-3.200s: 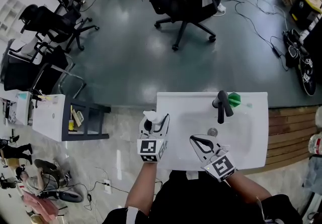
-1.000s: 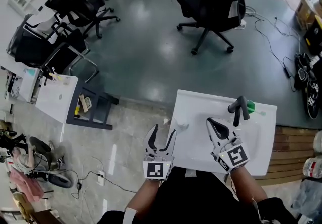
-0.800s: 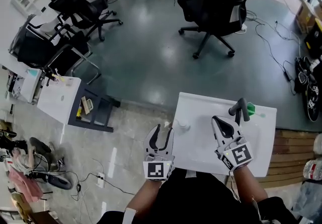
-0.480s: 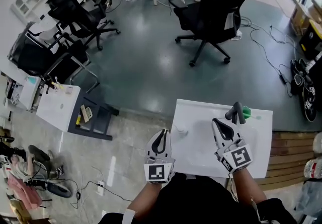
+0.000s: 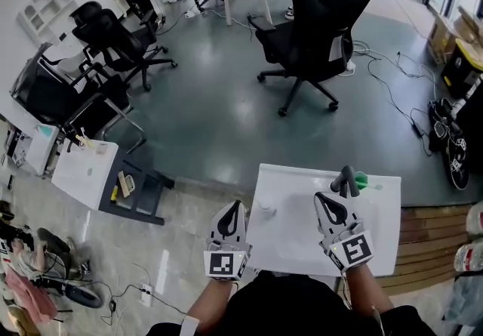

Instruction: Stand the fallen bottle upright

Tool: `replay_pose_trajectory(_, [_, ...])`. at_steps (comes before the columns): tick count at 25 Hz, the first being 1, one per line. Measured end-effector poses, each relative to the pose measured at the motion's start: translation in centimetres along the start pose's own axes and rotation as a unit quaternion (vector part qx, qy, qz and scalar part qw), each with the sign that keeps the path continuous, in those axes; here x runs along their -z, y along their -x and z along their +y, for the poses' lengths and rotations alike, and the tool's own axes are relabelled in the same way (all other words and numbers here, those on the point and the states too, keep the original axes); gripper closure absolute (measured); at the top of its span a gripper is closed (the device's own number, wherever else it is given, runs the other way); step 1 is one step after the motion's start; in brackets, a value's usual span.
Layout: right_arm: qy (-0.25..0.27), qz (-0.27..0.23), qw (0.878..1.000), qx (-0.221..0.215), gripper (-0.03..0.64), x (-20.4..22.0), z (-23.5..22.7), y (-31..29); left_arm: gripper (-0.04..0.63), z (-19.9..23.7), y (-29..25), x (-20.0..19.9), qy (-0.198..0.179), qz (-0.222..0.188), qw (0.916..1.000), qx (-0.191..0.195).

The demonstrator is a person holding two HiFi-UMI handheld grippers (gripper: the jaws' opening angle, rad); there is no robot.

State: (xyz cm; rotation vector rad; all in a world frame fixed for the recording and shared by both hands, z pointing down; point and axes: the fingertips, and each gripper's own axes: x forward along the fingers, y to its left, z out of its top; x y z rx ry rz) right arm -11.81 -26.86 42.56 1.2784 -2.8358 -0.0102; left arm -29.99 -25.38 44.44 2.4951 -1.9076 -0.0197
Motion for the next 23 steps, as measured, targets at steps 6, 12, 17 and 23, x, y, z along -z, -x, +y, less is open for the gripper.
replay_pose_trajectory(6, [-0.005, 0.012, 1.0, 0.002, 0.604, -0.3, 0.3, 0.5, 0.577, -0.4, -0.3, -1.3, -0.001, -0.016, 0.9999, 0.003])
replay_pose_trajectory(12, [0.0, 0.008, 1.0, 0.008, 0.604, -0.6, 0.9, 1.0, 0.577, -1.4, 0.1, -1.5, -0.004, -0.016, 0.9997, 0.016])
replay_pose_trajectory(17, [0.004, -0.003, 1.0, 0.014, 0.604, -1.0, 0.8, 0.8, 0.577, -1.4, -0.1, -1.2, -0.013, -0.006, 0.9998, 0.014])
replay_pose_trajectory(23, [0.001, -0.031, 0.999, 0.026, 0.604, -2.2, 0.6, 0.4, 0.577, -0.3, -0.3, -1.7, -0.018, -0.007, 0.9998, -0.002])
